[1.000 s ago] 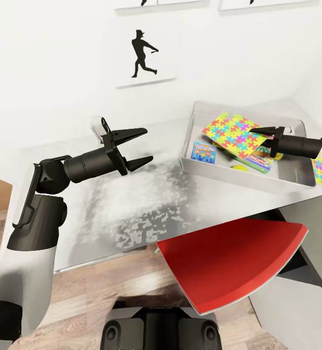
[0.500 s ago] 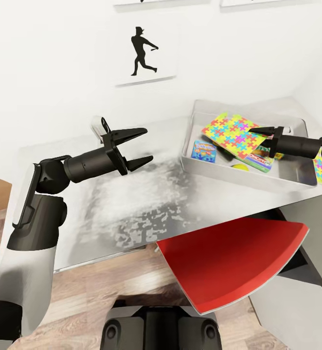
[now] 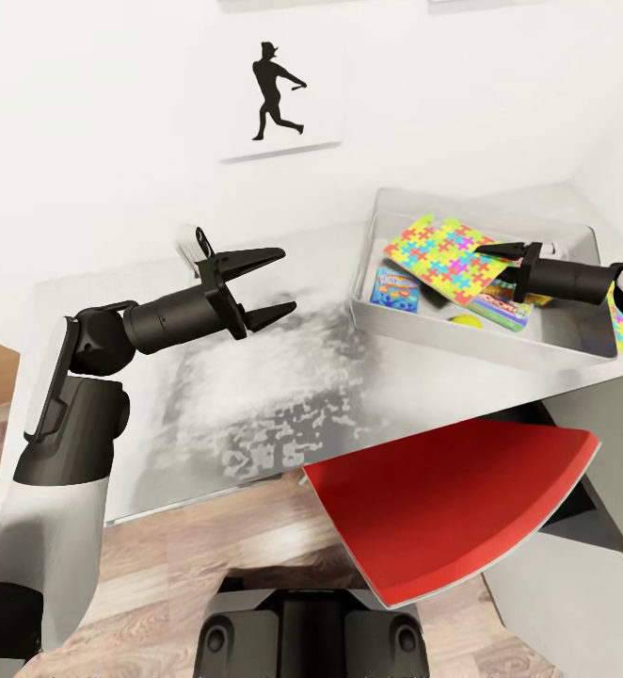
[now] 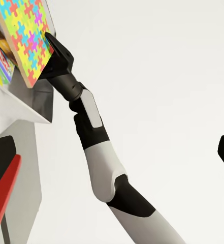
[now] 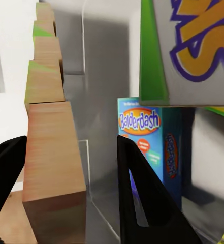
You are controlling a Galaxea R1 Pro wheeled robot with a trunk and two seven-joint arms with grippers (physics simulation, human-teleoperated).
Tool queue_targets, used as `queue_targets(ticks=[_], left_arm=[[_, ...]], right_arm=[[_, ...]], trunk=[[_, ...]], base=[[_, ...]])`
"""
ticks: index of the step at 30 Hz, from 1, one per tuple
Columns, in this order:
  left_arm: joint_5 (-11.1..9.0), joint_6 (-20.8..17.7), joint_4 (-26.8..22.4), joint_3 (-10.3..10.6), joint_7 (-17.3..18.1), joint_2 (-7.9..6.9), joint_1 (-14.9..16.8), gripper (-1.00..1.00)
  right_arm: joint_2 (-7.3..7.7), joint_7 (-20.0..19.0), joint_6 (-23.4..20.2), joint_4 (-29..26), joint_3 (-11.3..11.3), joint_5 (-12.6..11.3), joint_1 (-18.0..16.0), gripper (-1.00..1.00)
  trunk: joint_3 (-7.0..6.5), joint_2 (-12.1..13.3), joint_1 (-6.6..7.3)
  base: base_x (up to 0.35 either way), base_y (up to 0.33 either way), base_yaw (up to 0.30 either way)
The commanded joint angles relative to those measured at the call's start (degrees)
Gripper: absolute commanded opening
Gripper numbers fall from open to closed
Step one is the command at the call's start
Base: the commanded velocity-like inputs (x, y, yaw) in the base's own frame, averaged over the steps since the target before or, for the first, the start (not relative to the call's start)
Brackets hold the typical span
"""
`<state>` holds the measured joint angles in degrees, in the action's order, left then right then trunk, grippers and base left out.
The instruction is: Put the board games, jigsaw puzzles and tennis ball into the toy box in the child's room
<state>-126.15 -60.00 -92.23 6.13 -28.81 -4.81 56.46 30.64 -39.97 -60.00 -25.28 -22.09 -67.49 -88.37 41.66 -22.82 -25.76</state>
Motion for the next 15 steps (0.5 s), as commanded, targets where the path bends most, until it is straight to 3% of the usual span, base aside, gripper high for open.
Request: queue_targets(ticks=[1, 15], left_arm=[[-0.6, 0.0, 0.0, 0.0, -0.5, -0.03, 0.0, 1.0], [-0.6, 0.0, 0.0, 0.0, -0.5, -0.03, 0.0, 1.0]], right_arm=[[0.05, -0.5, 0.0, 0.1, -0.3, 0.2, -0.1, -1.0], [0.16, -0.7, 0.0, 0.0, 0.0, 0.2, -0.1, -1.0]], trunk=[[0.15, -0.1, -0.03], [0.83, -0.1, -0.03]], base=[[0.0, 0.0, 0.0], [0.0, 0.0, 0.0]])
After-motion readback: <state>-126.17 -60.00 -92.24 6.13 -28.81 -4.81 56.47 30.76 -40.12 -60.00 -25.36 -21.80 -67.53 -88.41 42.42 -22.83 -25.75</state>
